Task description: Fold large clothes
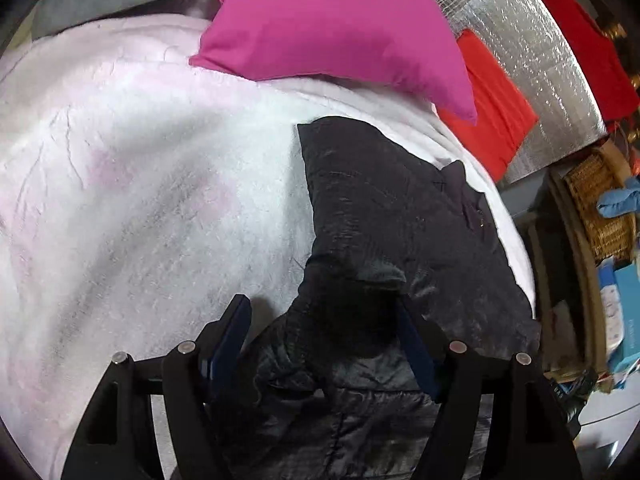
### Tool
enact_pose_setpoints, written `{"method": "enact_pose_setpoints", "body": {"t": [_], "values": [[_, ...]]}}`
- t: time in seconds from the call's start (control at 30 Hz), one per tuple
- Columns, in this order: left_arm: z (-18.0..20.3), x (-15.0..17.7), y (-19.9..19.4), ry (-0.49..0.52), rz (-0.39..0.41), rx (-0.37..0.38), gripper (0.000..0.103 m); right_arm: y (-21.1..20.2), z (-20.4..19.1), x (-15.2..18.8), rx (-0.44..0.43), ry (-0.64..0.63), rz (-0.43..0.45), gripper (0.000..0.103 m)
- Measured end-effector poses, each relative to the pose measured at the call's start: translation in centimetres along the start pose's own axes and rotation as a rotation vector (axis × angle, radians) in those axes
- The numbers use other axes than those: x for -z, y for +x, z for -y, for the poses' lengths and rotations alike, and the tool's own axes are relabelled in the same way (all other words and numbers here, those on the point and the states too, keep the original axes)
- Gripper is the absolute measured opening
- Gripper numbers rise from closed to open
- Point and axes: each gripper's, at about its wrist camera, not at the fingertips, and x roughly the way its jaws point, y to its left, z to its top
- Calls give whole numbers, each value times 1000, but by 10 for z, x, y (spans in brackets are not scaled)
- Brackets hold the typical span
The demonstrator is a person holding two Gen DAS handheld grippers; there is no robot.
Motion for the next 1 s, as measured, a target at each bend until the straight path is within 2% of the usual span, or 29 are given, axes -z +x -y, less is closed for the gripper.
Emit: {"method": "enact_pose_setpoints", "body": {"t": [0.07, 0.1, 0.2, 0.23, 0.3, 0.33, 0.4, 0.43, 0.5, 0.6, 0.67, 0.7, 0.8, 0.87, 0.93, 1.0], "values": [[6, 3, -1, 36, 17, -3, 68, -13, -8, 2, 1, -23, 45, 27], [11, 4, -2, 59, 22, -8, 59, -20, -13, 3, -3, -33, 71, 26], [26, 11, -5, 143, 53, -53, 50, -25, -17, 5, 0, -54, 90, 26], [28, 12, -5, 156, 56, -62, 50, -21, -15, 6, 12, -51, 74, 26], [30, 14, -3, 163, 49, -85, 51, 2, -2, 6, 27, -1, -27, 29], [29, 13, -1, 157, 41, -97, 61, 8, 3, 6, 22, 14, -52, 34], [26, 10, 6, 133, 16, -107, 71, 8, 12, 3, -11, 70, -68, 42], [25, 9, 10, 118, 5, -99, 71, 5, 15, 2, -20, 98, -75, 49], [24, 9, 10, 99, 3, -82, 71, -1, 18, 1, -35, 111, -62, 52], [32, 10, 6, 138, 34, -84, 70, -6, 16, 4, -36, 95, -45, 54], [40, 12, 5, 178, 52, -106, 70, -5, 17, 4, -49, 108, -46, 58], [43, 13, 7, 194, 57, -114, 62, -4, 19, 5, -57, 118, -51, 59], [50, 15, 12, 223, 74, -143, 53, 8, 21, 7, -56, 121, -69, 60], [49, 14, 12, 219, 83, -149, 49, 12, 20, 7, -55, 103, -82, 55], [48, 13, 10, 214, 100, -155, 43, 10, 15, 7, -59, 76, -82, 41], [50, 12, 9, 217, 121, -165, 40, 3, 7, 7, -43, 42, -66, 33]]}}
